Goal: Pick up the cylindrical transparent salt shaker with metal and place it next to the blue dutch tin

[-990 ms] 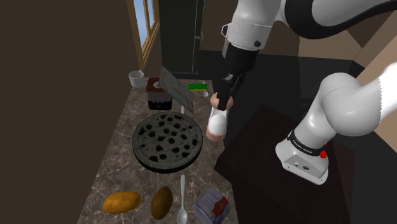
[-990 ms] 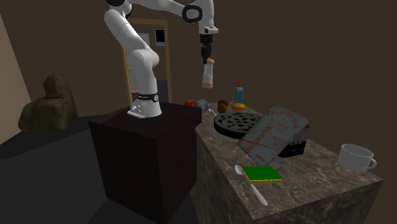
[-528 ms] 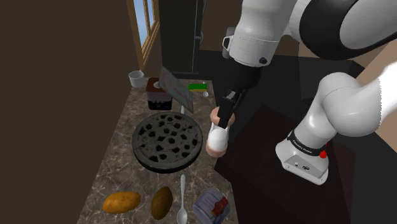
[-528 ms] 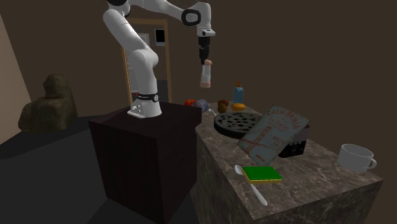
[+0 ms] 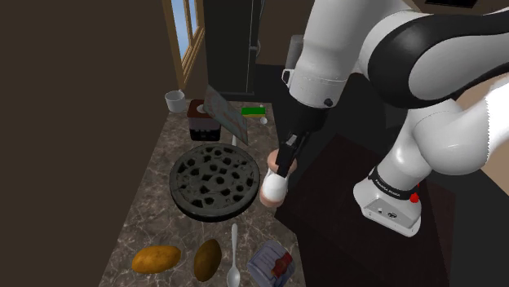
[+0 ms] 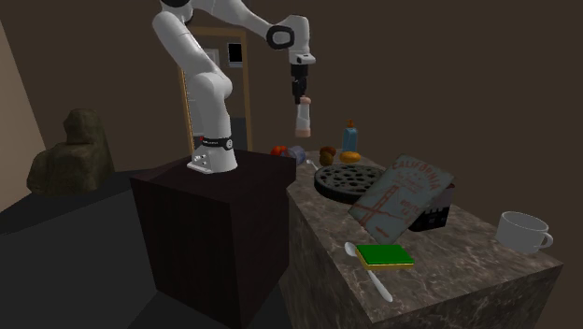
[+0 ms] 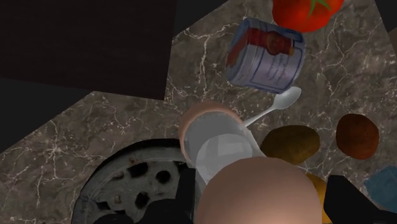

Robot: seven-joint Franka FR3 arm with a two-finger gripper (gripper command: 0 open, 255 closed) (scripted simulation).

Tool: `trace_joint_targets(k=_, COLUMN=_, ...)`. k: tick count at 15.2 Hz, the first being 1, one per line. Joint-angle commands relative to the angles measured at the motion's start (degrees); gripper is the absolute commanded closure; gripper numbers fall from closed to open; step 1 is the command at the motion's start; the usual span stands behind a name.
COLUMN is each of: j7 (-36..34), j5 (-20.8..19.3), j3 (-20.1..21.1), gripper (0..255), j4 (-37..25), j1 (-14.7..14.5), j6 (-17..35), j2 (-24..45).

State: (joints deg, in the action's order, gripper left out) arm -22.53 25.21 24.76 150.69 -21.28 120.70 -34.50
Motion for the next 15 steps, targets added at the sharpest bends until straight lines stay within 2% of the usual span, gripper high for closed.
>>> trace_joint_targets(k=1, j7=0.4, j5=0.3, j3=0.4, gripper=255, j4=0.9, j1=0.0, j6=2.0, j2=1.1)
trace_joint_targets(k=15, j7=2.3, j5=3.1, j3=3.6, gripper=255, j4=6.8, j1=-0.3, j6=15.7, j2=9.0)
